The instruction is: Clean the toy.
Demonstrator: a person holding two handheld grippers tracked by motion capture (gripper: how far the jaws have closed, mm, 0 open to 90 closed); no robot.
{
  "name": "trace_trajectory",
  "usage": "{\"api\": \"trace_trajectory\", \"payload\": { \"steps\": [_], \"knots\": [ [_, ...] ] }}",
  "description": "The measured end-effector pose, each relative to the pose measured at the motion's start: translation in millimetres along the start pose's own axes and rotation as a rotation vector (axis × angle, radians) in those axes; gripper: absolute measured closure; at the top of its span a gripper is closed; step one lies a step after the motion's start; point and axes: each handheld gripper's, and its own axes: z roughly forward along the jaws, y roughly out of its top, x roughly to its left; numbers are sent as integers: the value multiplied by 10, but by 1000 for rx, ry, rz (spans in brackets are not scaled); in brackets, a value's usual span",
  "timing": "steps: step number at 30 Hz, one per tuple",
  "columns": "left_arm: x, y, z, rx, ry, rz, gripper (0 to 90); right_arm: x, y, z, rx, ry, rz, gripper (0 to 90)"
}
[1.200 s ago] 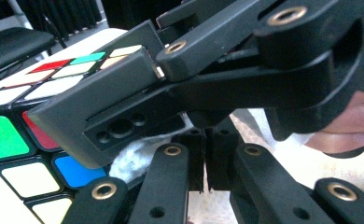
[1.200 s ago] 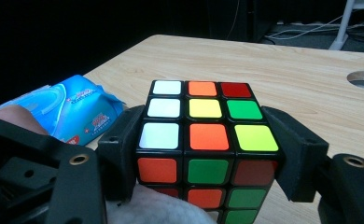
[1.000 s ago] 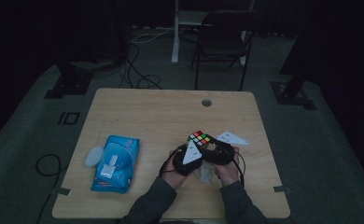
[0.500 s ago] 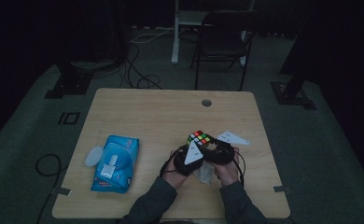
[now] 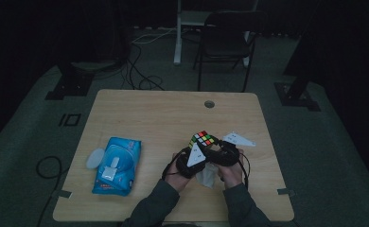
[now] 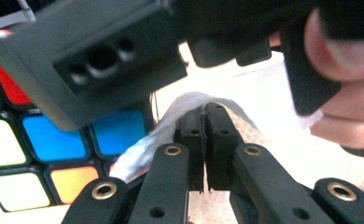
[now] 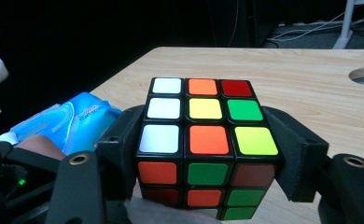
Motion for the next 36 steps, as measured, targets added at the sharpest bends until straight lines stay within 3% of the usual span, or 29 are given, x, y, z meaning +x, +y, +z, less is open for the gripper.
{"api": "trace_trajectory", "payload": {
  "steps": [11,36],
  "knots": [
    [7,58,-38,-29,7,2,878,9,-19,23,9,18,8,341],
    [18,-24,20,14,12,8,879,-10,10,-33,-24,-2,16,341]
  ]
}}
